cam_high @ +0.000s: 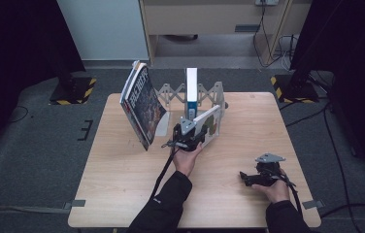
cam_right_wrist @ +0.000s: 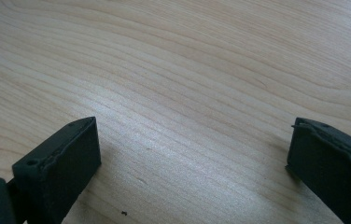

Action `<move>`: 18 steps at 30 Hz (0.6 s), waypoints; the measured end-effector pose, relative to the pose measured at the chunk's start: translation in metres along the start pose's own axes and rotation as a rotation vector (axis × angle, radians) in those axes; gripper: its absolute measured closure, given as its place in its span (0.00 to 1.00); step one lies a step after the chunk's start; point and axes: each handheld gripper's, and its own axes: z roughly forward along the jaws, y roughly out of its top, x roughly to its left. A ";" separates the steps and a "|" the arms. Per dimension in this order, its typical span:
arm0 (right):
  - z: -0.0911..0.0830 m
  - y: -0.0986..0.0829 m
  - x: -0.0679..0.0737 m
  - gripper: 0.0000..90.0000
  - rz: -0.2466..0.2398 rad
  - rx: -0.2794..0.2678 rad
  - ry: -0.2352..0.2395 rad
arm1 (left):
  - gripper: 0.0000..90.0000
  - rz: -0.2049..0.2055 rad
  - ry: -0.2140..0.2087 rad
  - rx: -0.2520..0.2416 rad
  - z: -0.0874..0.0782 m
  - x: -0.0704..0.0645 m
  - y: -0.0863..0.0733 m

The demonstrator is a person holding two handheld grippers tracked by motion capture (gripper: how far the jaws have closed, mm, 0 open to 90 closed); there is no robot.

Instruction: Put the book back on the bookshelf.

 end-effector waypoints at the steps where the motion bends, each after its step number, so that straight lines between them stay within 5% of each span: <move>1: 0.000 0.000 0.000 0.03 -0.002 0.000 0.000 | 0.83 -0.003 0.004 0.000 0.001 0.000 0.000; 18: 0.000 0.000 0.000 0.03 0.000 0.000 0.000 | 0.83 -0.018 0.049 -0.008 0.021 0.000 -0.008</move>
